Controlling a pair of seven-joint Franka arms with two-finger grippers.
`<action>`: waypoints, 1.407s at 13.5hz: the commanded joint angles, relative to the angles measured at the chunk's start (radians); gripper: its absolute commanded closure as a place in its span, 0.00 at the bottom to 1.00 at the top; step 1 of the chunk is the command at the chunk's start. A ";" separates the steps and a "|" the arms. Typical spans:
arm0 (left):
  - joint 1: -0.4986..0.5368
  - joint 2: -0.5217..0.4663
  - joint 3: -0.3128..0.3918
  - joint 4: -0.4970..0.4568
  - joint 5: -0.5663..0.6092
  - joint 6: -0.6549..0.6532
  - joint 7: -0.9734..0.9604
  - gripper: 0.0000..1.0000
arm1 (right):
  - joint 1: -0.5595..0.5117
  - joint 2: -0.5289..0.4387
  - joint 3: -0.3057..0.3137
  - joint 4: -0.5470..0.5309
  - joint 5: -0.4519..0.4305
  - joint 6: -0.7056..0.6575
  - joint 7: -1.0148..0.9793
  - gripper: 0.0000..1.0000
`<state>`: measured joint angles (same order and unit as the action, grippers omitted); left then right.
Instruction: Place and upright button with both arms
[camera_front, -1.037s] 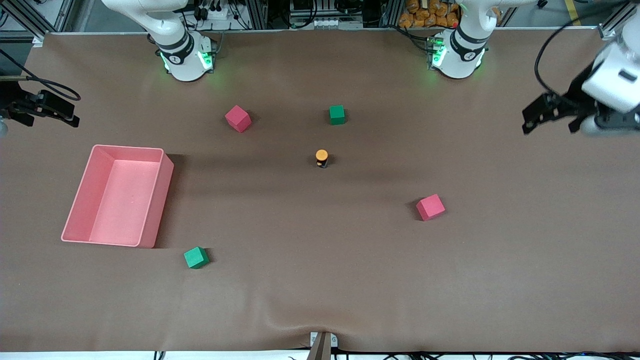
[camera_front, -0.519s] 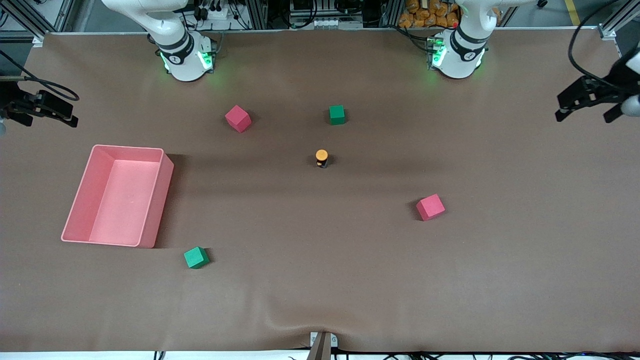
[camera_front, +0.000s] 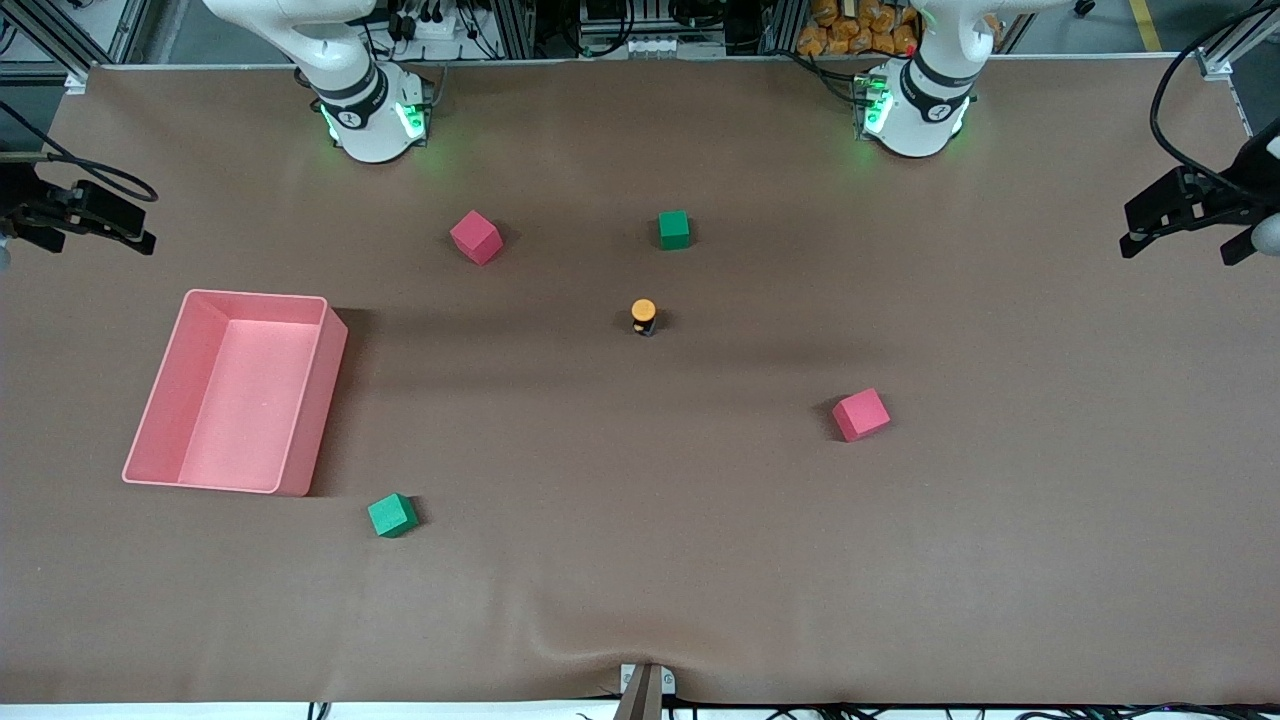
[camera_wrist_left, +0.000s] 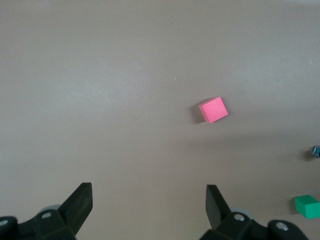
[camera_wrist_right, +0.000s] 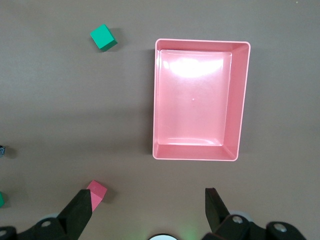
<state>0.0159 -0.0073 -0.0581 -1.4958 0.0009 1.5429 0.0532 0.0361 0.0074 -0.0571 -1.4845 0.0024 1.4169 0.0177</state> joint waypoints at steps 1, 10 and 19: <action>-0.005 0.015 0.006 0.031 -0.016 -0.027 0.014 0.00 | -0.009 -0.001 0.005 0.009 -0.012 -0.007 -0.009 0.00; -0.017 0.023 0.008 0.028 0.001 -0.029 -0.012 0.00 | -0.010 -0.001 0.005 0.009 -0.012 -0.007 -0.009 0.00; -0.017 0.020 0.006 0.028 0.002 -0.050 -0.001 0.00 | -0.009 -0.001 0.005 0.009 -0.004 -0.004 -0.007 0.00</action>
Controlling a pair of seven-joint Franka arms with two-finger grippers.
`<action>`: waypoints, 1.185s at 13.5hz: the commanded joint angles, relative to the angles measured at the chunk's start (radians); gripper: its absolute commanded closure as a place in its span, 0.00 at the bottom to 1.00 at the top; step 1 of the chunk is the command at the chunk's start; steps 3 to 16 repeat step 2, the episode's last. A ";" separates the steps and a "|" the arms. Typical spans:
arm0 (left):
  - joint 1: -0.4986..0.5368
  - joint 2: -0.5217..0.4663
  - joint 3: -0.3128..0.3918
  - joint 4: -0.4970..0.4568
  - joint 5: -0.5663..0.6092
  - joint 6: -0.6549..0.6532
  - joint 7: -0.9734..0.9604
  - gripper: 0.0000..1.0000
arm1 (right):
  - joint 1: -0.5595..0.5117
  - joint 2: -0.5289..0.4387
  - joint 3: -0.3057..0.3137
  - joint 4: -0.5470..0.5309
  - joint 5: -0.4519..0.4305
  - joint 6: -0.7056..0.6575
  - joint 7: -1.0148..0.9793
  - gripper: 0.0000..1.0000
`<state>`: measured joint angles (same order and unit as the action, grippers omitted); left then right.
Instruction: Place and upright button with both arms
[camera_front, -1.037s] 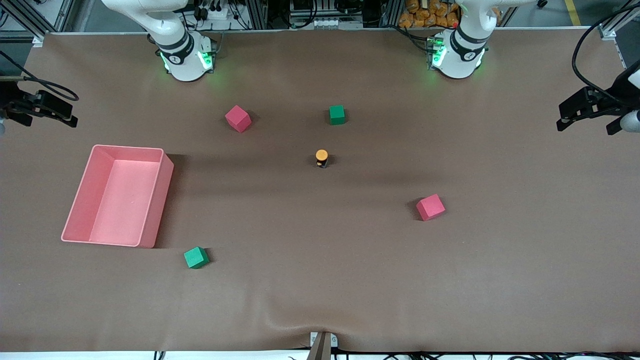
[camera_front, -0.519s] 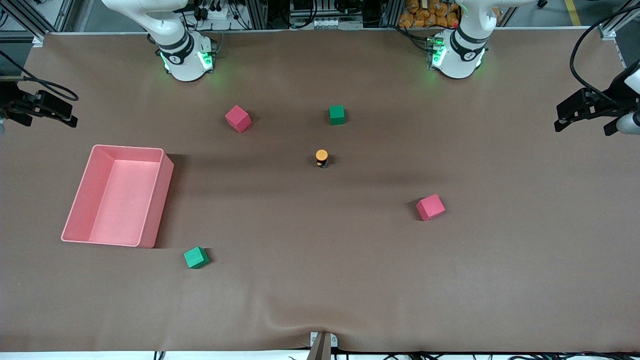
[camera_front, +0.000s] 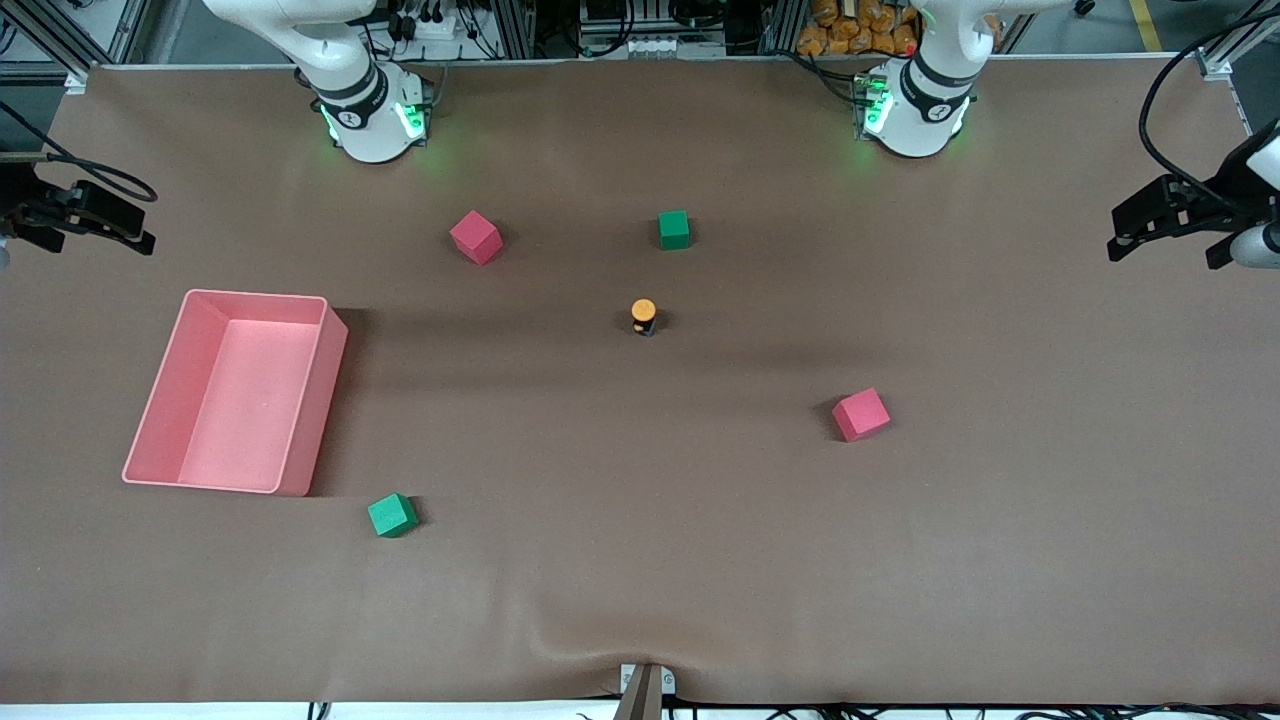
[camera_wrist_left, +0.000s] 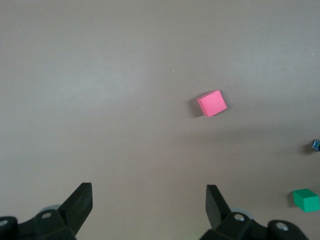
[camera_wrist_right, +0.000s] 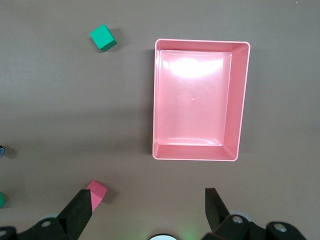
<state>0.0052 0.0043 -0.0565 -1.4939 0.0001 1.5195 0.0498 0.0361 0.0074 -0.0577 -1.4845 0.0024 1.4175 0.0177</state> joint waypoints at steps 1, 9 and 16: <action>-0.007 0.008 0.004 0.026 0.003 -0.028 0.005 0.00 | -0.008 -0.001 0.006 0.009 -0.004 -0.003 -0.007 0.00; -0.007 0.008 0.004 0.026 0.003 -0.030 0.007 0.00 | -0.008 -0.001 0.006 0.009 -0.005 -0.005 -0.009 0.00; -0.007 0.008 0.004 0.026 0.003 -0.030 0.007 0.00 | -0.008 -0.001 0.006 0.009 -0.005 -0.005 -0.009 0.00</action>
